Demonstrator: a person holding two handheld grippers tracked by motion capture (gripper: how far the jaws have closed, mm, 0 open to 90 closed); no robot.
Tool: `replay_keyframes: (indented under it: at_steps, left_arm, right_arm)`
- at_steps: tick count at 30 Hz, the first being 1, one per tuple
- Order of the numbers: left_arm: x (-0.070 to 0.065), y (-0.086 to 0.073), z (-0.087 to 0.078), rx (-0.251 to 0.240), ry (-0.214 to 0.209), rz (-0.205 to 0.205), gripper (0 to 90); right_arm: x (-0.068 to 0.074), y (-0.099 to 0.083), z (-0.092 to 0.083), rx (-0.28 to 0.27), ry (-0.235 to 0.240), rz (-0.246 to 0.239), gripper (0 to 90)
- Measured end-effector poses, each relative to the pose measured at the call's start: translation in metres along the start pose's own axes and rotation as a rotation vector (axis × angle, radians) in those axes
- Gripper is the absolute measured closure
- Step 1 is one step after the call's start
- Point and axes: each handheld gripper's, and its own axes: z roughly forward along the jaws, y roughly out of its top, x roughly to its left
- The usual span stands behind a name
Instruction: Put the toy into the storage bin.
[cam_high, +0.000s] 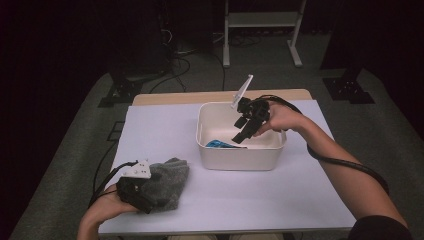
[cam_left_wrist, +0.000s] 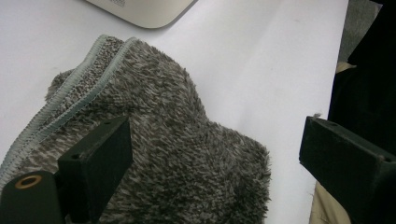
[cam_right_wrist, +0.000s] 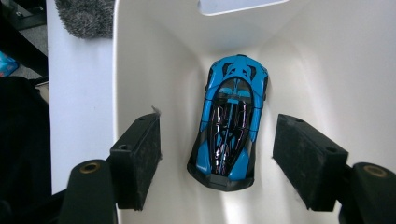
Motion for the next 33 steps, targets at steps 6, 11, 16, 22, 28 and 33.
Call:
replay_keyframes:
  at_steps: [6,11,16,22,28,33]
  left_arm:
    - [-0.002,-0.001,-0.001,-0.002,0.0,0.0,9.0]
    - [-0.003,-0.001,-0.001,-0.001,-0.001,0.004,9.0]
    - [-0.004,0.002,0.0,-0.006,-0.005,0.012,9.0]
    - [-0.004,0.004,0.002,-0.002,-0.012,0.019,9.0]
    - [-0.004,0.005,0.003,-0.007,-0.016,0.021,9.0]
    - [-0.004,0.005,0.004,-0.007,-0.02,0.021,9.0]
  right_arm:
    - [0.005,-0.003,-0.015,-0.011,-0.014,0.013,30.9]
    - [0.01,-0.008,-0.027,-0.024,-0.038,0.018,31.0]
    - [0.016,-0.014,-0.041,-0.037,-0.059,0.026,31.2]
    - [0.021,-0.024,-0.058,-0.059,-0.089,0.04,31.4]
    - [0.026,-0.037,-0.075,-0.09,-0.119,0.063,31.4]
    - [0.029,-0.049,-0.085,-0.108,-0.135,0.074,31.6]
